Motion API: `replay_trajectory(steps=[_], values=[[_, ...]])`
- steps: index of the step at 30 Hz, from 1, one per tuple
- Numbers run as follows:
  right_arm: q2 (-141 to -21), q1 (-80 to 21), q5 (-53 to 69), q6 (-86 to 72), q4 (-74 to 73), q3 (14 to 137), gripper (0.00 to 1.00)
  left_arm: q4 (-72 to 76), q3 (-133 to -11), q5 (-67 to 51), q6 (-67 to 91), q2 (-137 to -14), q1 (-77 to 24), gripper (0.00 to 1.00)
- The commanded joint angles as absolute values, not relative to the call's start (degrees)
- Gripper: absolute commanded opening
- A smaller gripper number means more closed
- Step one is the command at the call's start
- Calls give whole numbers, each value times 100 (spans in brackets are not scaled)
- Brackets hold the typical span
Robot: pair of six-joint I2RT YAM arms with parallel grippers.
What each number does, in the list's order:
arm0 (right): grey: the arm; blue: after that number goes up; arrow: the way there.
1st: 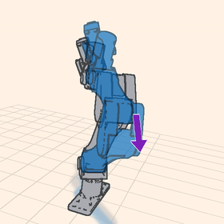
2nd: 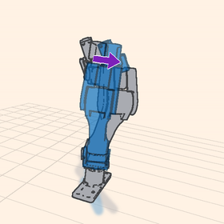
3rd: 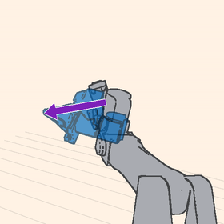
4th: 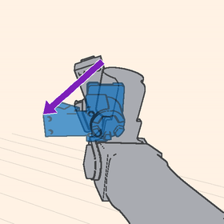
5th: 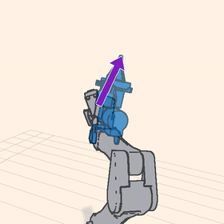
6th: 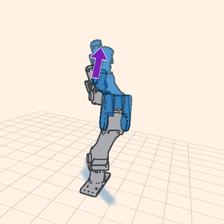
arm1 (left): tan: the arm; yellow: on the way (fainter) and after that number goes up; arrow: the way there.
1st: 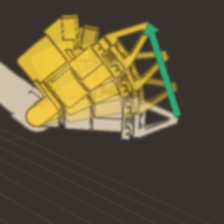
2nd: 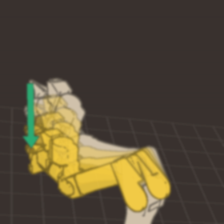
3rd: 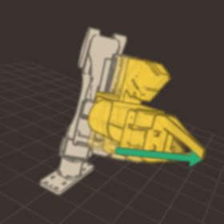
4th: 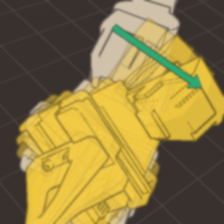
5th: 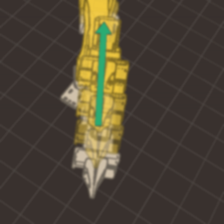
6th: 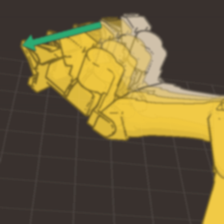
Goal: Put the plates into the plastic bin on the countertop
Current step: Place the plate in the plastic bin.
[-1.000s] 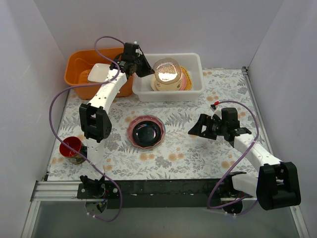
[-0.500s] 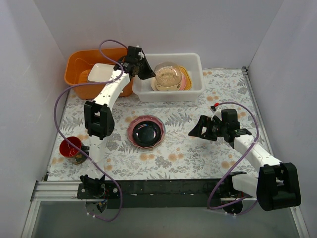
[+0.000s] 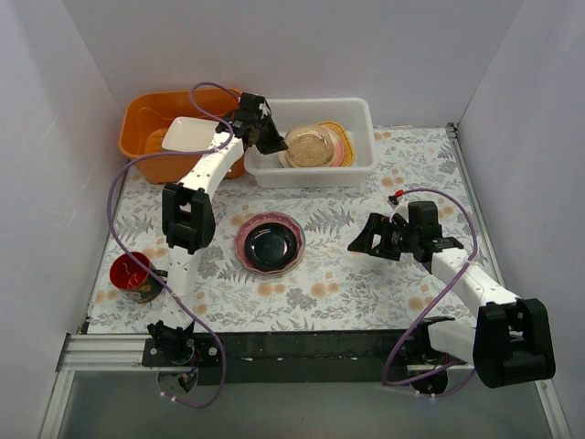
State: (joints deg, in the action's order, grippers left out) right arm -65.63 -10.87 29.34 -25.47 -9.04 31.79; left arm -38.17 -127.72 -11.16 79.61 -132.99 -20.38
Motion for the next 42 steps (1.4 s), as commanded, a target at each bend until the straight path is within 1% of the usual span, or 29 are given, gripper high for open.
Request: replay_trajectory(steps=[1,19,21,22,24,25,27,28,30,31,32,42], values=[[-6592,-1063,3024,-2487,-844,3225,93,-3709,-12788,-1107,7998,-13254,-2013,0],[-6592,-1064,3041,-2461,-844,3190,93,-3779,-12788,-1152,7963,-13421,-2021,0],[-6574,-1072,3032,-2452,-879,3190,93,-3753,-12736,-1151,7919,-13377,-2013,9],[-6566,-1064,3015,-2443,-879,3190,93,-3744,-12701,-1151,7902,-13351,-2013,22],[-6530,-1064,3006,-2435,-888,3173,93,-3683,-12595,-1116,7884,-13289,-2013,36],[-6513,-1063,2997,-2435,-879,3155,93,-3665,-12577,-1108,7849,-13228,-2013,51],[-6530,-1063,3006,-2435,-888,3164,93,-3613,-12498,-1125,7787,-13175,-2013,62],[-6548,-1072,3023,-2435,-888,3155,93,-3612,-12489,-1116,7761,-13140,-2013,76],[-6539,-1072,3032,-2443,-870,3155,93,-3586,-12446,-1081,7735,-13087,-2013,91],[-6539,-1072,3041,-2452,-870,3155,93,-3577,-12437,-1064,7726,-13070,-2013,95],[-6539,-1064,3041,-2452,-861,3173,93,-3577,-12428,-1037,7708,-13026,-2013,98],[-6495,-1064,3023,-2443,-932,3234,94,-3525,-12384,-1063,7673,-12762,-2013,98]])
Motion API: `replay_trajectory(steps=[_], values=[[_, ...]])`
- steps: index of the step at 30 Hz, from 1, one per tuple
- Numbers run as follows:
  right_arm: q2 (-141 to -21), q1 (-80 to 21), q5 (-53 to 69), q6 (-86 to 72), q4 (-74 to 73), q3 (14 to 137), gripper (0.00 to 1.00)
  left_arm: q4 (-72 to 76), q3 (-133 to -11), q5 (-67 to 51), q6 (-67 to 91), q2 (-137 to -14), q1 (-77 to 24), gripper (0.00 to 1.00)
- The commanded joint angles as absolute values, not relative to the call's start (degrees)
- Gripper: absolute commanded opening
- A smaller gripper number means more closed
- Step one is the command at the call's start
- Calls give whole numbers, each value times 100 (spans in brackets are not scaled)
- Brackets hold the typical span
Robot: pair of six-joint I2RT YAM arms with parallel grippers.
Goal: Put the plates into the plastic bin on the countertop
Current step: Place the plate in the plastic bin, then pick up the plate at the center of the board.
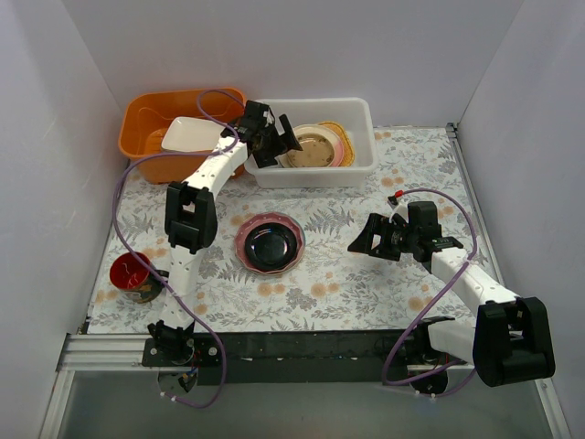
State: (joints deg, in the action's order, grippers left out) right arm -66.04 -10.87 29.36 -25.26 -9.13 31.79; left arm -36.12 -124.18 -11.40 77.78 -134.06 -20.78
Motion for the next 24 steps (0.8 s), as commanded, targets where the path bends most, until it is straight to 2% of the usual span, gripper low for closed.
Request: replay_trajectory(steps=[1,11,24], values=[[-6486,-1072,3023,-2443,-940,3234,94,-3524,-12384,-1072,7673,-12736,-2013,98],[-6363,-1072,3041,-2452,-1019,3234,94,-3498,-12182,-1239,7690,-12068,-2013,98],[-5977,-1072,3067,-2479,-1195,3182,94,-3111,-10065,-1327,7734,-10197,-2013,98]])
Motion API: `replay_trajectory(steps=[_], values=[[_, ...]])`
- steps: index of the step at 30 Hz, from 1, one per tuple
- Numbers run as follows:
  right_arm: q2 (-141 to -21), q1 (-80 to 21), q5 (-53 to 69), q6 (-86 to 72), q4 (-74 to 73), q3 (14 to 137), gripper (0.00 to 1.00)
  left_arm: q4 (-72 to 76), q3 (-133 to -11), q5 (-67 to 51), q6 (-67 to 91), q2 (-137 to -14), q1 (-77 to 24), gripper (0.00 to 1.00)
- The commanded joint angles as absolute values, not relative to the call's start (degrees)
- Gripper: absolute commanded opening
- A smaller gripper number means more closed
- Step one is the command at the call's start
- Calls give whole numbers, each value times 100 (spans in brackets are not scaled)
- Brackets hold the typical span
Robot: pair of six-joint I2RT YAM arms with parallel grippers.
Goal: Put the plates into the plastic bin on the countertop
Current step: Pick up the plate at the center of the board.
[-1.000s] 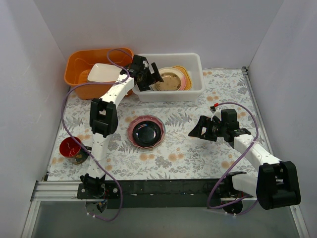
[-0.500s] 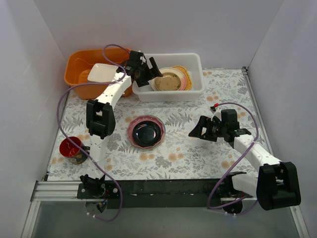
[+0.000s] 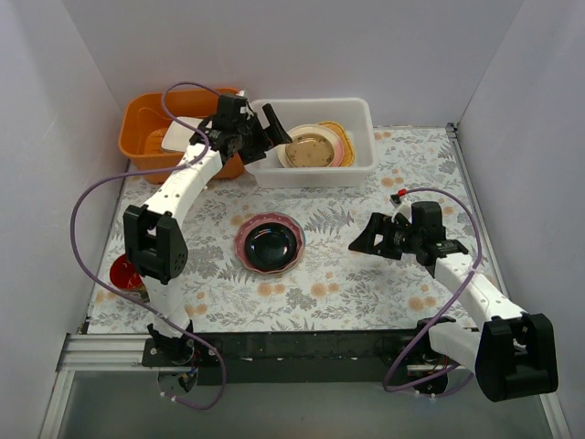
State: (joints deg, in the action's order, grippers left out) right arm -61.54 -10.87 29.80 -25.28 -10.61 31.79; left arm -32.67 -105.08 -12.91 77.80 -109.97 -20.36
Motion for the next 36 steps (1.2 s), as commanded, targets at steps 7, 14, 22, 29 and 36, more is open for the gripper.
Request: replay_trajectory(steps=[7,14,22,29,36], values=[[-5792,-1108,3094,-2557,-1222,3068,94,-3068,-9063,-1301,7831,-9222,-2013,98],[-5669,-1143,3103,-2628,-1222,3023,93,-3050,-8061,-1327,7998,-8316,-2013,98],[-5643,-1213,3111,-2733,-1134,2944,93,-2997,-6551,-1389,8297,-7428,-2013,98],[-5721,-1318,3120,-2839,-993,2874,93,-2883,-5556,-1345,8578,-6768,-2013,98],[-5809,-1450,3111,-2909,-879,2839,92,-3014,-5037,-1134,8631,-6434,-2013,97]])
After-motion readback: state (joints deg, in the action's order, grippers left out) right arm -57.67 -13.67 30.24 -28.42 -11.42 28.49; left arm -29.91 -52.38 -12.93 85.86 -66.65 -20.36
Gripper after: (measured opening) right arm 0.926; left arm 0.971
